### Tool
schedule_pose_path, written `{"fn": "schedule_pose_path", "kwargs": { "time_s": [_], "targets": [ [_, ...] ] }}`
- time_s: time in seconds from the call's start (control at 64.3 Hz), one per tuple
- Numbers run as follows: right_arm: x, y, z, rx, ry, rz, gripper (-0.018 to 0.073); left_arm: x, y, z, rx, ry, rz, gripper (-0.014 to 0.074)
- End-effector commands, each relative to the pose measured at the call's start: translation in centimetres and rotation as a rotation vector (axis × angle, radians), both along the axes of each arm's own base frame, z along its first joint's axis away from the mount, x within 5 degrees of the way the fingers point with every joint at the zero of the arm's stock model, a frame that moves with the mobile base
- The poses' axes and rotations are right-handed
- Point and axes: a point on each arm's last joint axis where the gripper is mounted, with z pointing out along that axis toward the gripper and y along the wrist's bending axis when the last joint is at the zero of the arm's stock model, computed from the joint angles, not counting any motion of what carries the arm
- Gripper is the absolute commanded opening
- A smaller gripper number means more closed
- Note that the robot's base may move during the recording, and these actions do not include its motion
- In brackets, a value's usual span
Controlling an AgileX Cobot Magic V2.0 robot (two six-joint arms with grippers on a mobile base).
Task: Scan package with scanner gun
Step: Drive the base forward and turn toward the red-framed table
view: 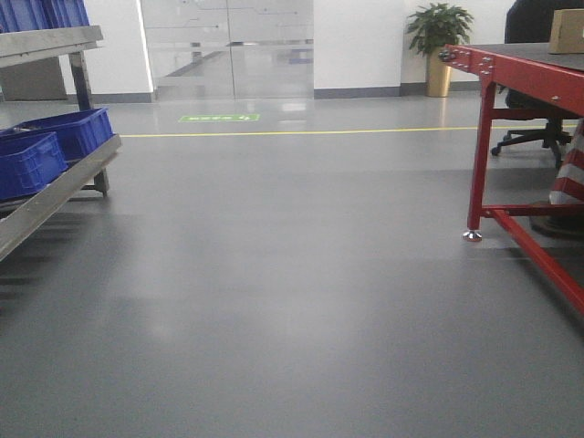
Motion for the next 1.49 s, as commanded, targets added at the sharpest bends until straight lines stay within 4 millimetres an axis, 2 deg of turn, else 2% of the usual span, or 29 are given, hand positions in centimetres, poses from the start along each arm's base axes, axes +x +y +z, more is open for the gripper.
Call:
{"fn": "schedule_pose_path", "kwargs": {
  "time_s": [0.0,1.477],
  "targets": [
    [-0.07,-0.02,0.25,0.002,-0.028,-0.001,-0.0162,-0.06,0.02,0.27,-0.007,-0.021,0.003,-0.0111],
    [-0.07,-0.02,0.25,0.002,-0.028,-0.001,-0.0162,-0.06,0.02,0.27,-0.007,-0.021,0.003,-0.0111]
  ]
}}
